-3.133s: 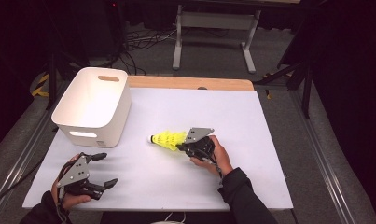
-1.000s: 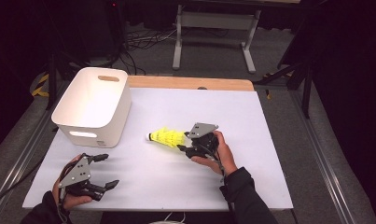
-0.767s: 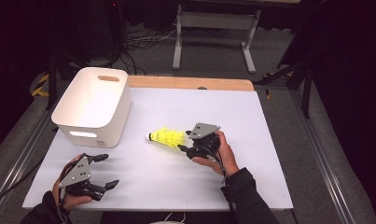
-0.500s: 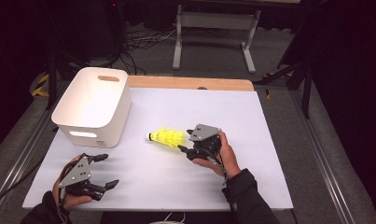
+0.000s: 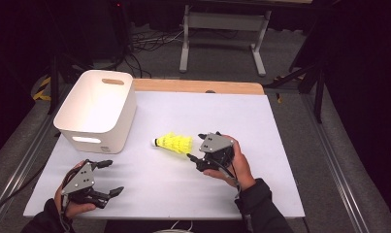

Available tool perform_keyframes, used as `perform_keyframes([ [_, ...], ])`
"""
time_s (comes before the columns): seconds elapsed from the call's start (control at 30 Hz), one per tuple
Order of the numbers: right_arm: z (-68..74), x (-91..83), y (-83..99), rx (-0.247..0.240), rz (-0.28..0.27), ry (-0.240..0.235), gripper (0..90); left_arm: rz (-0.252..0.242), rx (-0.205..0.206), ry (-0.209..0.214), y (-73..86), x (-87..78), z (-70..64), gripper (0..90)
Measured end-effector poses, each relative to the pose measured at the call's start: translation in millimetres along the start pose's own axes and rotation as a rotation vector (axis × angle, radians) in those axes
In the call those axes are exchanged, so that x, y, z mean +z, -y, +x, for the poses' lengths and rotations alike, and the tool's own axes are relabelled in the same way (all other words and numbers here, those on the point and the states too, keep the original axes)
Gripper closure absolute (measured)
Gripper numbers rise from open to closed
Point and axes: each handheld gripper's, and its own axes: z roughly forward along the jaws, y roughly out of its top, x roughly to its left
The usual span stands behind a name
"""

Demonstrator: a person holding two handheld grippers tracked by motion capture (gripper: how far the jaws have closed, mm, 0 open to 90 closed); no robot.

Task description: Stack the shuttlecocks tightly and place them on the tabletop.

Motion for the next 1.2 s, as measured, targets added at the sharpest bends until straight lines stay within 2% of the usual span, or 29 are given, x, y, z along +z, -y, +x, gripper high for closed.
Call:
perform_keyframes([
  [0.13, 2.7, -2.7, 0.8, -0.009, 0.0, 0.001, 26.2, -0.002, 0.001, -0.002, -0.2, -0.3, 0.2, 8.7],
  [0.27, 6.2, -6.2, 2.2, -0.016, 0.004, 0.034, 22.9, 0.001, 0.003, -0.003, -0.4, -0.5, 0.1, 8.7],
  [0.37, 9.2, -10.7, 4.7, -0.02, -0.016, 0.024, 21.4, 0.001, 0.003, -0.005, -0.5, -0.5, -0.3, 8.6],
  [0.53, 12.9, -15.0, 9.4, -0.032, -0.002, 0.055, 19.0, -0.001, 0.003, -0.006, -0.3, -0.3, 0.2, 8.6],
  [0.9, 14.7, -25.7, 24.3, -0.016, -0.001, 0.093, 15.5, 0.005, 0.007, -0.01, -0.5, -0.2, 0.0, 8.7],
  [1.2, 16.4, -33.5, 34.4, -0.008, -0.023, 0.091, 14.8, 0.005, 0.006, -0.015, -0.4, -0.5, 0.4, 8.6],
])
